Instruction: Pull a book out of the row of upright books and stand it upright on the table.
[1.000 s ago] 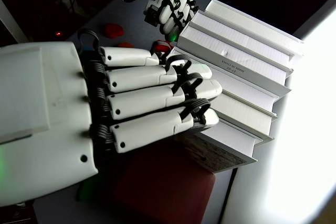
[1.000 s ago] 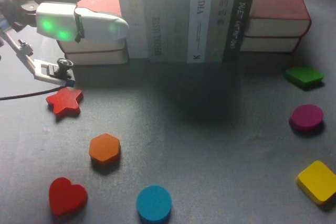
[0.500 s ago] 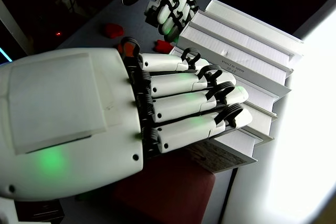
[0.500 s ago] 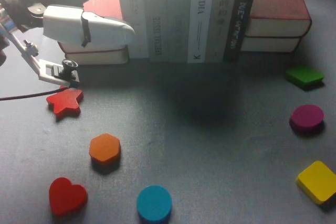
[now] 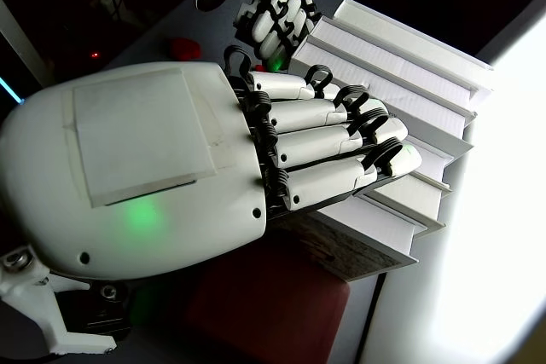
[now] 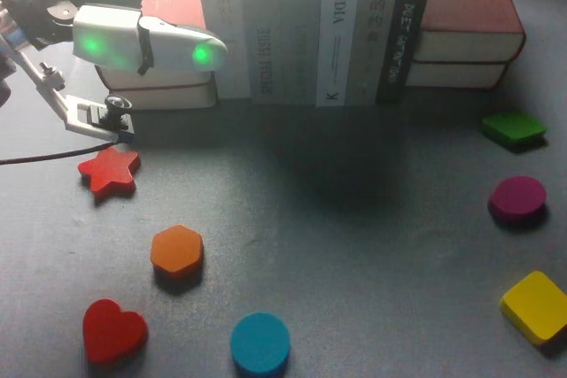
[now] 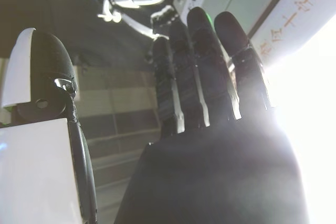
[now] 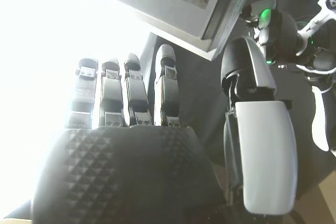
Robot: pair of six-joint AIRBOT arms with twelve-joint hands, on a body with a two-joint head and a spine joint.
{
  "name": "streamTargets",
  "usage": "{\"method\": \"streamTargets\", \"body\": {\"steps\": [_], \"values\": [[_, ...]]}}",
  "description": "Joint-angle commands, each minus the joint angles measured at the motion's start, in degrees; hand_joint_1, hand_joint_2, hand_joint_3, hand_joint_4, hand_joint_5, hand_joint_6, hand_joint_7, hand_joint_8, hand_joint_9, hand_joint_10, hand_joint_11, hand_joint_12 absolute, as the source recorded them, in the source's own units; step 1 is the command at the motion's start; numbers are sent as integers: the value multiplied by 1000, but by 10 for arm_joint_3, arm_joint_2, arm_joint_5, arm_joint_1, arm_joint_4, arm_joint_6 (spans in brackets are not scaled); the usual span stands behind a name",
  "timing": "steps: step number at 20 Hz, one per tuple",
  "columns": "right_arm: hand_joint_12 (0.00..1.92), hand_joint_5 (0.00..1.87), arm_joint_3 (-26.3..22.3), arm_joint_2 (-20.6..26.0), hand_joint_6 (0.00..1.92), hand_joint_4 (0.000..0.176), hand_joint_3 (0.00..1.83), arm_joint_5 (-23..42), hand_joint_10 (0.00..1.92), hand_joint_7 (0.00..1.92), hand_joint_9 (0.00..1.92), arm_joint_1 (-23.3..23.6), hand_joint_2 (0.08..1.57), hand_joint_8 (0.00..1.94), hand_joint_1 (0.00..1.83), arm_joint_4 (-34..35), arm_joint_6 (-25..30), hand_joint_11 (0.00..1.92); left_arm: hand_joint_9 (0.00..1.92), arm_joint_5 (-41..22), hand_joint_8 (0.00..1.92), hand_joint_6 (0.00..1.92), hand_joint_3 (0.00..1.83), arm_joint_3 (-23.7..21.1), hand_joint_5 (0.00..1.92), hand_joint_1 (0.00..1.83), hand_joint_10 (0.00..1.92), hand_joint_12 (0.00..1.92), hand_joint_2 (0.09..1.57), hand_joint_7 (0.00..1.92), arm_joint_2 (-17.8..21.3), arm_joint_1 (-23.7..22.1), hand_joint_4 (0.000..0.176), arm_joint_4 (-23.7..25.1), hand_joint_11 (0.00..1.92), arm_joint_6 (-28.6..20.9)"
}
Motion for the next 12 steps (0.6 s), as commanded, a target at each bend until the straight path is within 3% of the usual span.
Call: {"method": "streamTargets", "body": {"steps": [1,4,6,7,8,9,12], "values": [[0,296,3,-3,2,174,0,29,0,7,0,13,1148,0,608,30,2,0,537,-56,9,5,1,3,538,946,164,1482,963,588,-6,-7,0,-41,0,-5],[0,306,11,-12,5,176,0,24,0,0,0,13,1147,0,584,30,2,0,538,-56,11,7,0,4,547,895,164,1494,946,604,-7,-11,0,-39,0,-5],[0,280,14,-16,3,158,1,23,0,0,0,13,1151,0,534,30,2,0,530,-55,9,6,0,4,547,912,158,1463,951,606,-7,-11,0,-38,0,-5],[0,279,16,-19,4,165,0,23,0,0,0,13,1148,0,534,28,2,0,548,-55,9,9,0,4,554,922,166,1477,956,606,-7,-11,0,-38,17,-5],[0,295,17,-23,10,139,0,22,0,0,0,13,1142,0,572,25,2,0,563,-55,10,10,0,4,559,905,173,1479,957,612,-7,-12,0,-38,23,-5],[0,295,18,-25,10,139,0,21,0,0,0,13,1142,0,572,24,2,0,563,-55,10,10,0,4,559,905,173,1479,957,612,-7,-12,0,-38,23,-5],[0,288,20,-29,3,112,3,19,0,0,0,11,1156,0,608,19,2,0,534,-56,13,10,0,3,567,867,165,1477,945,635,-7,-14,0,-36,19,-5]]}}
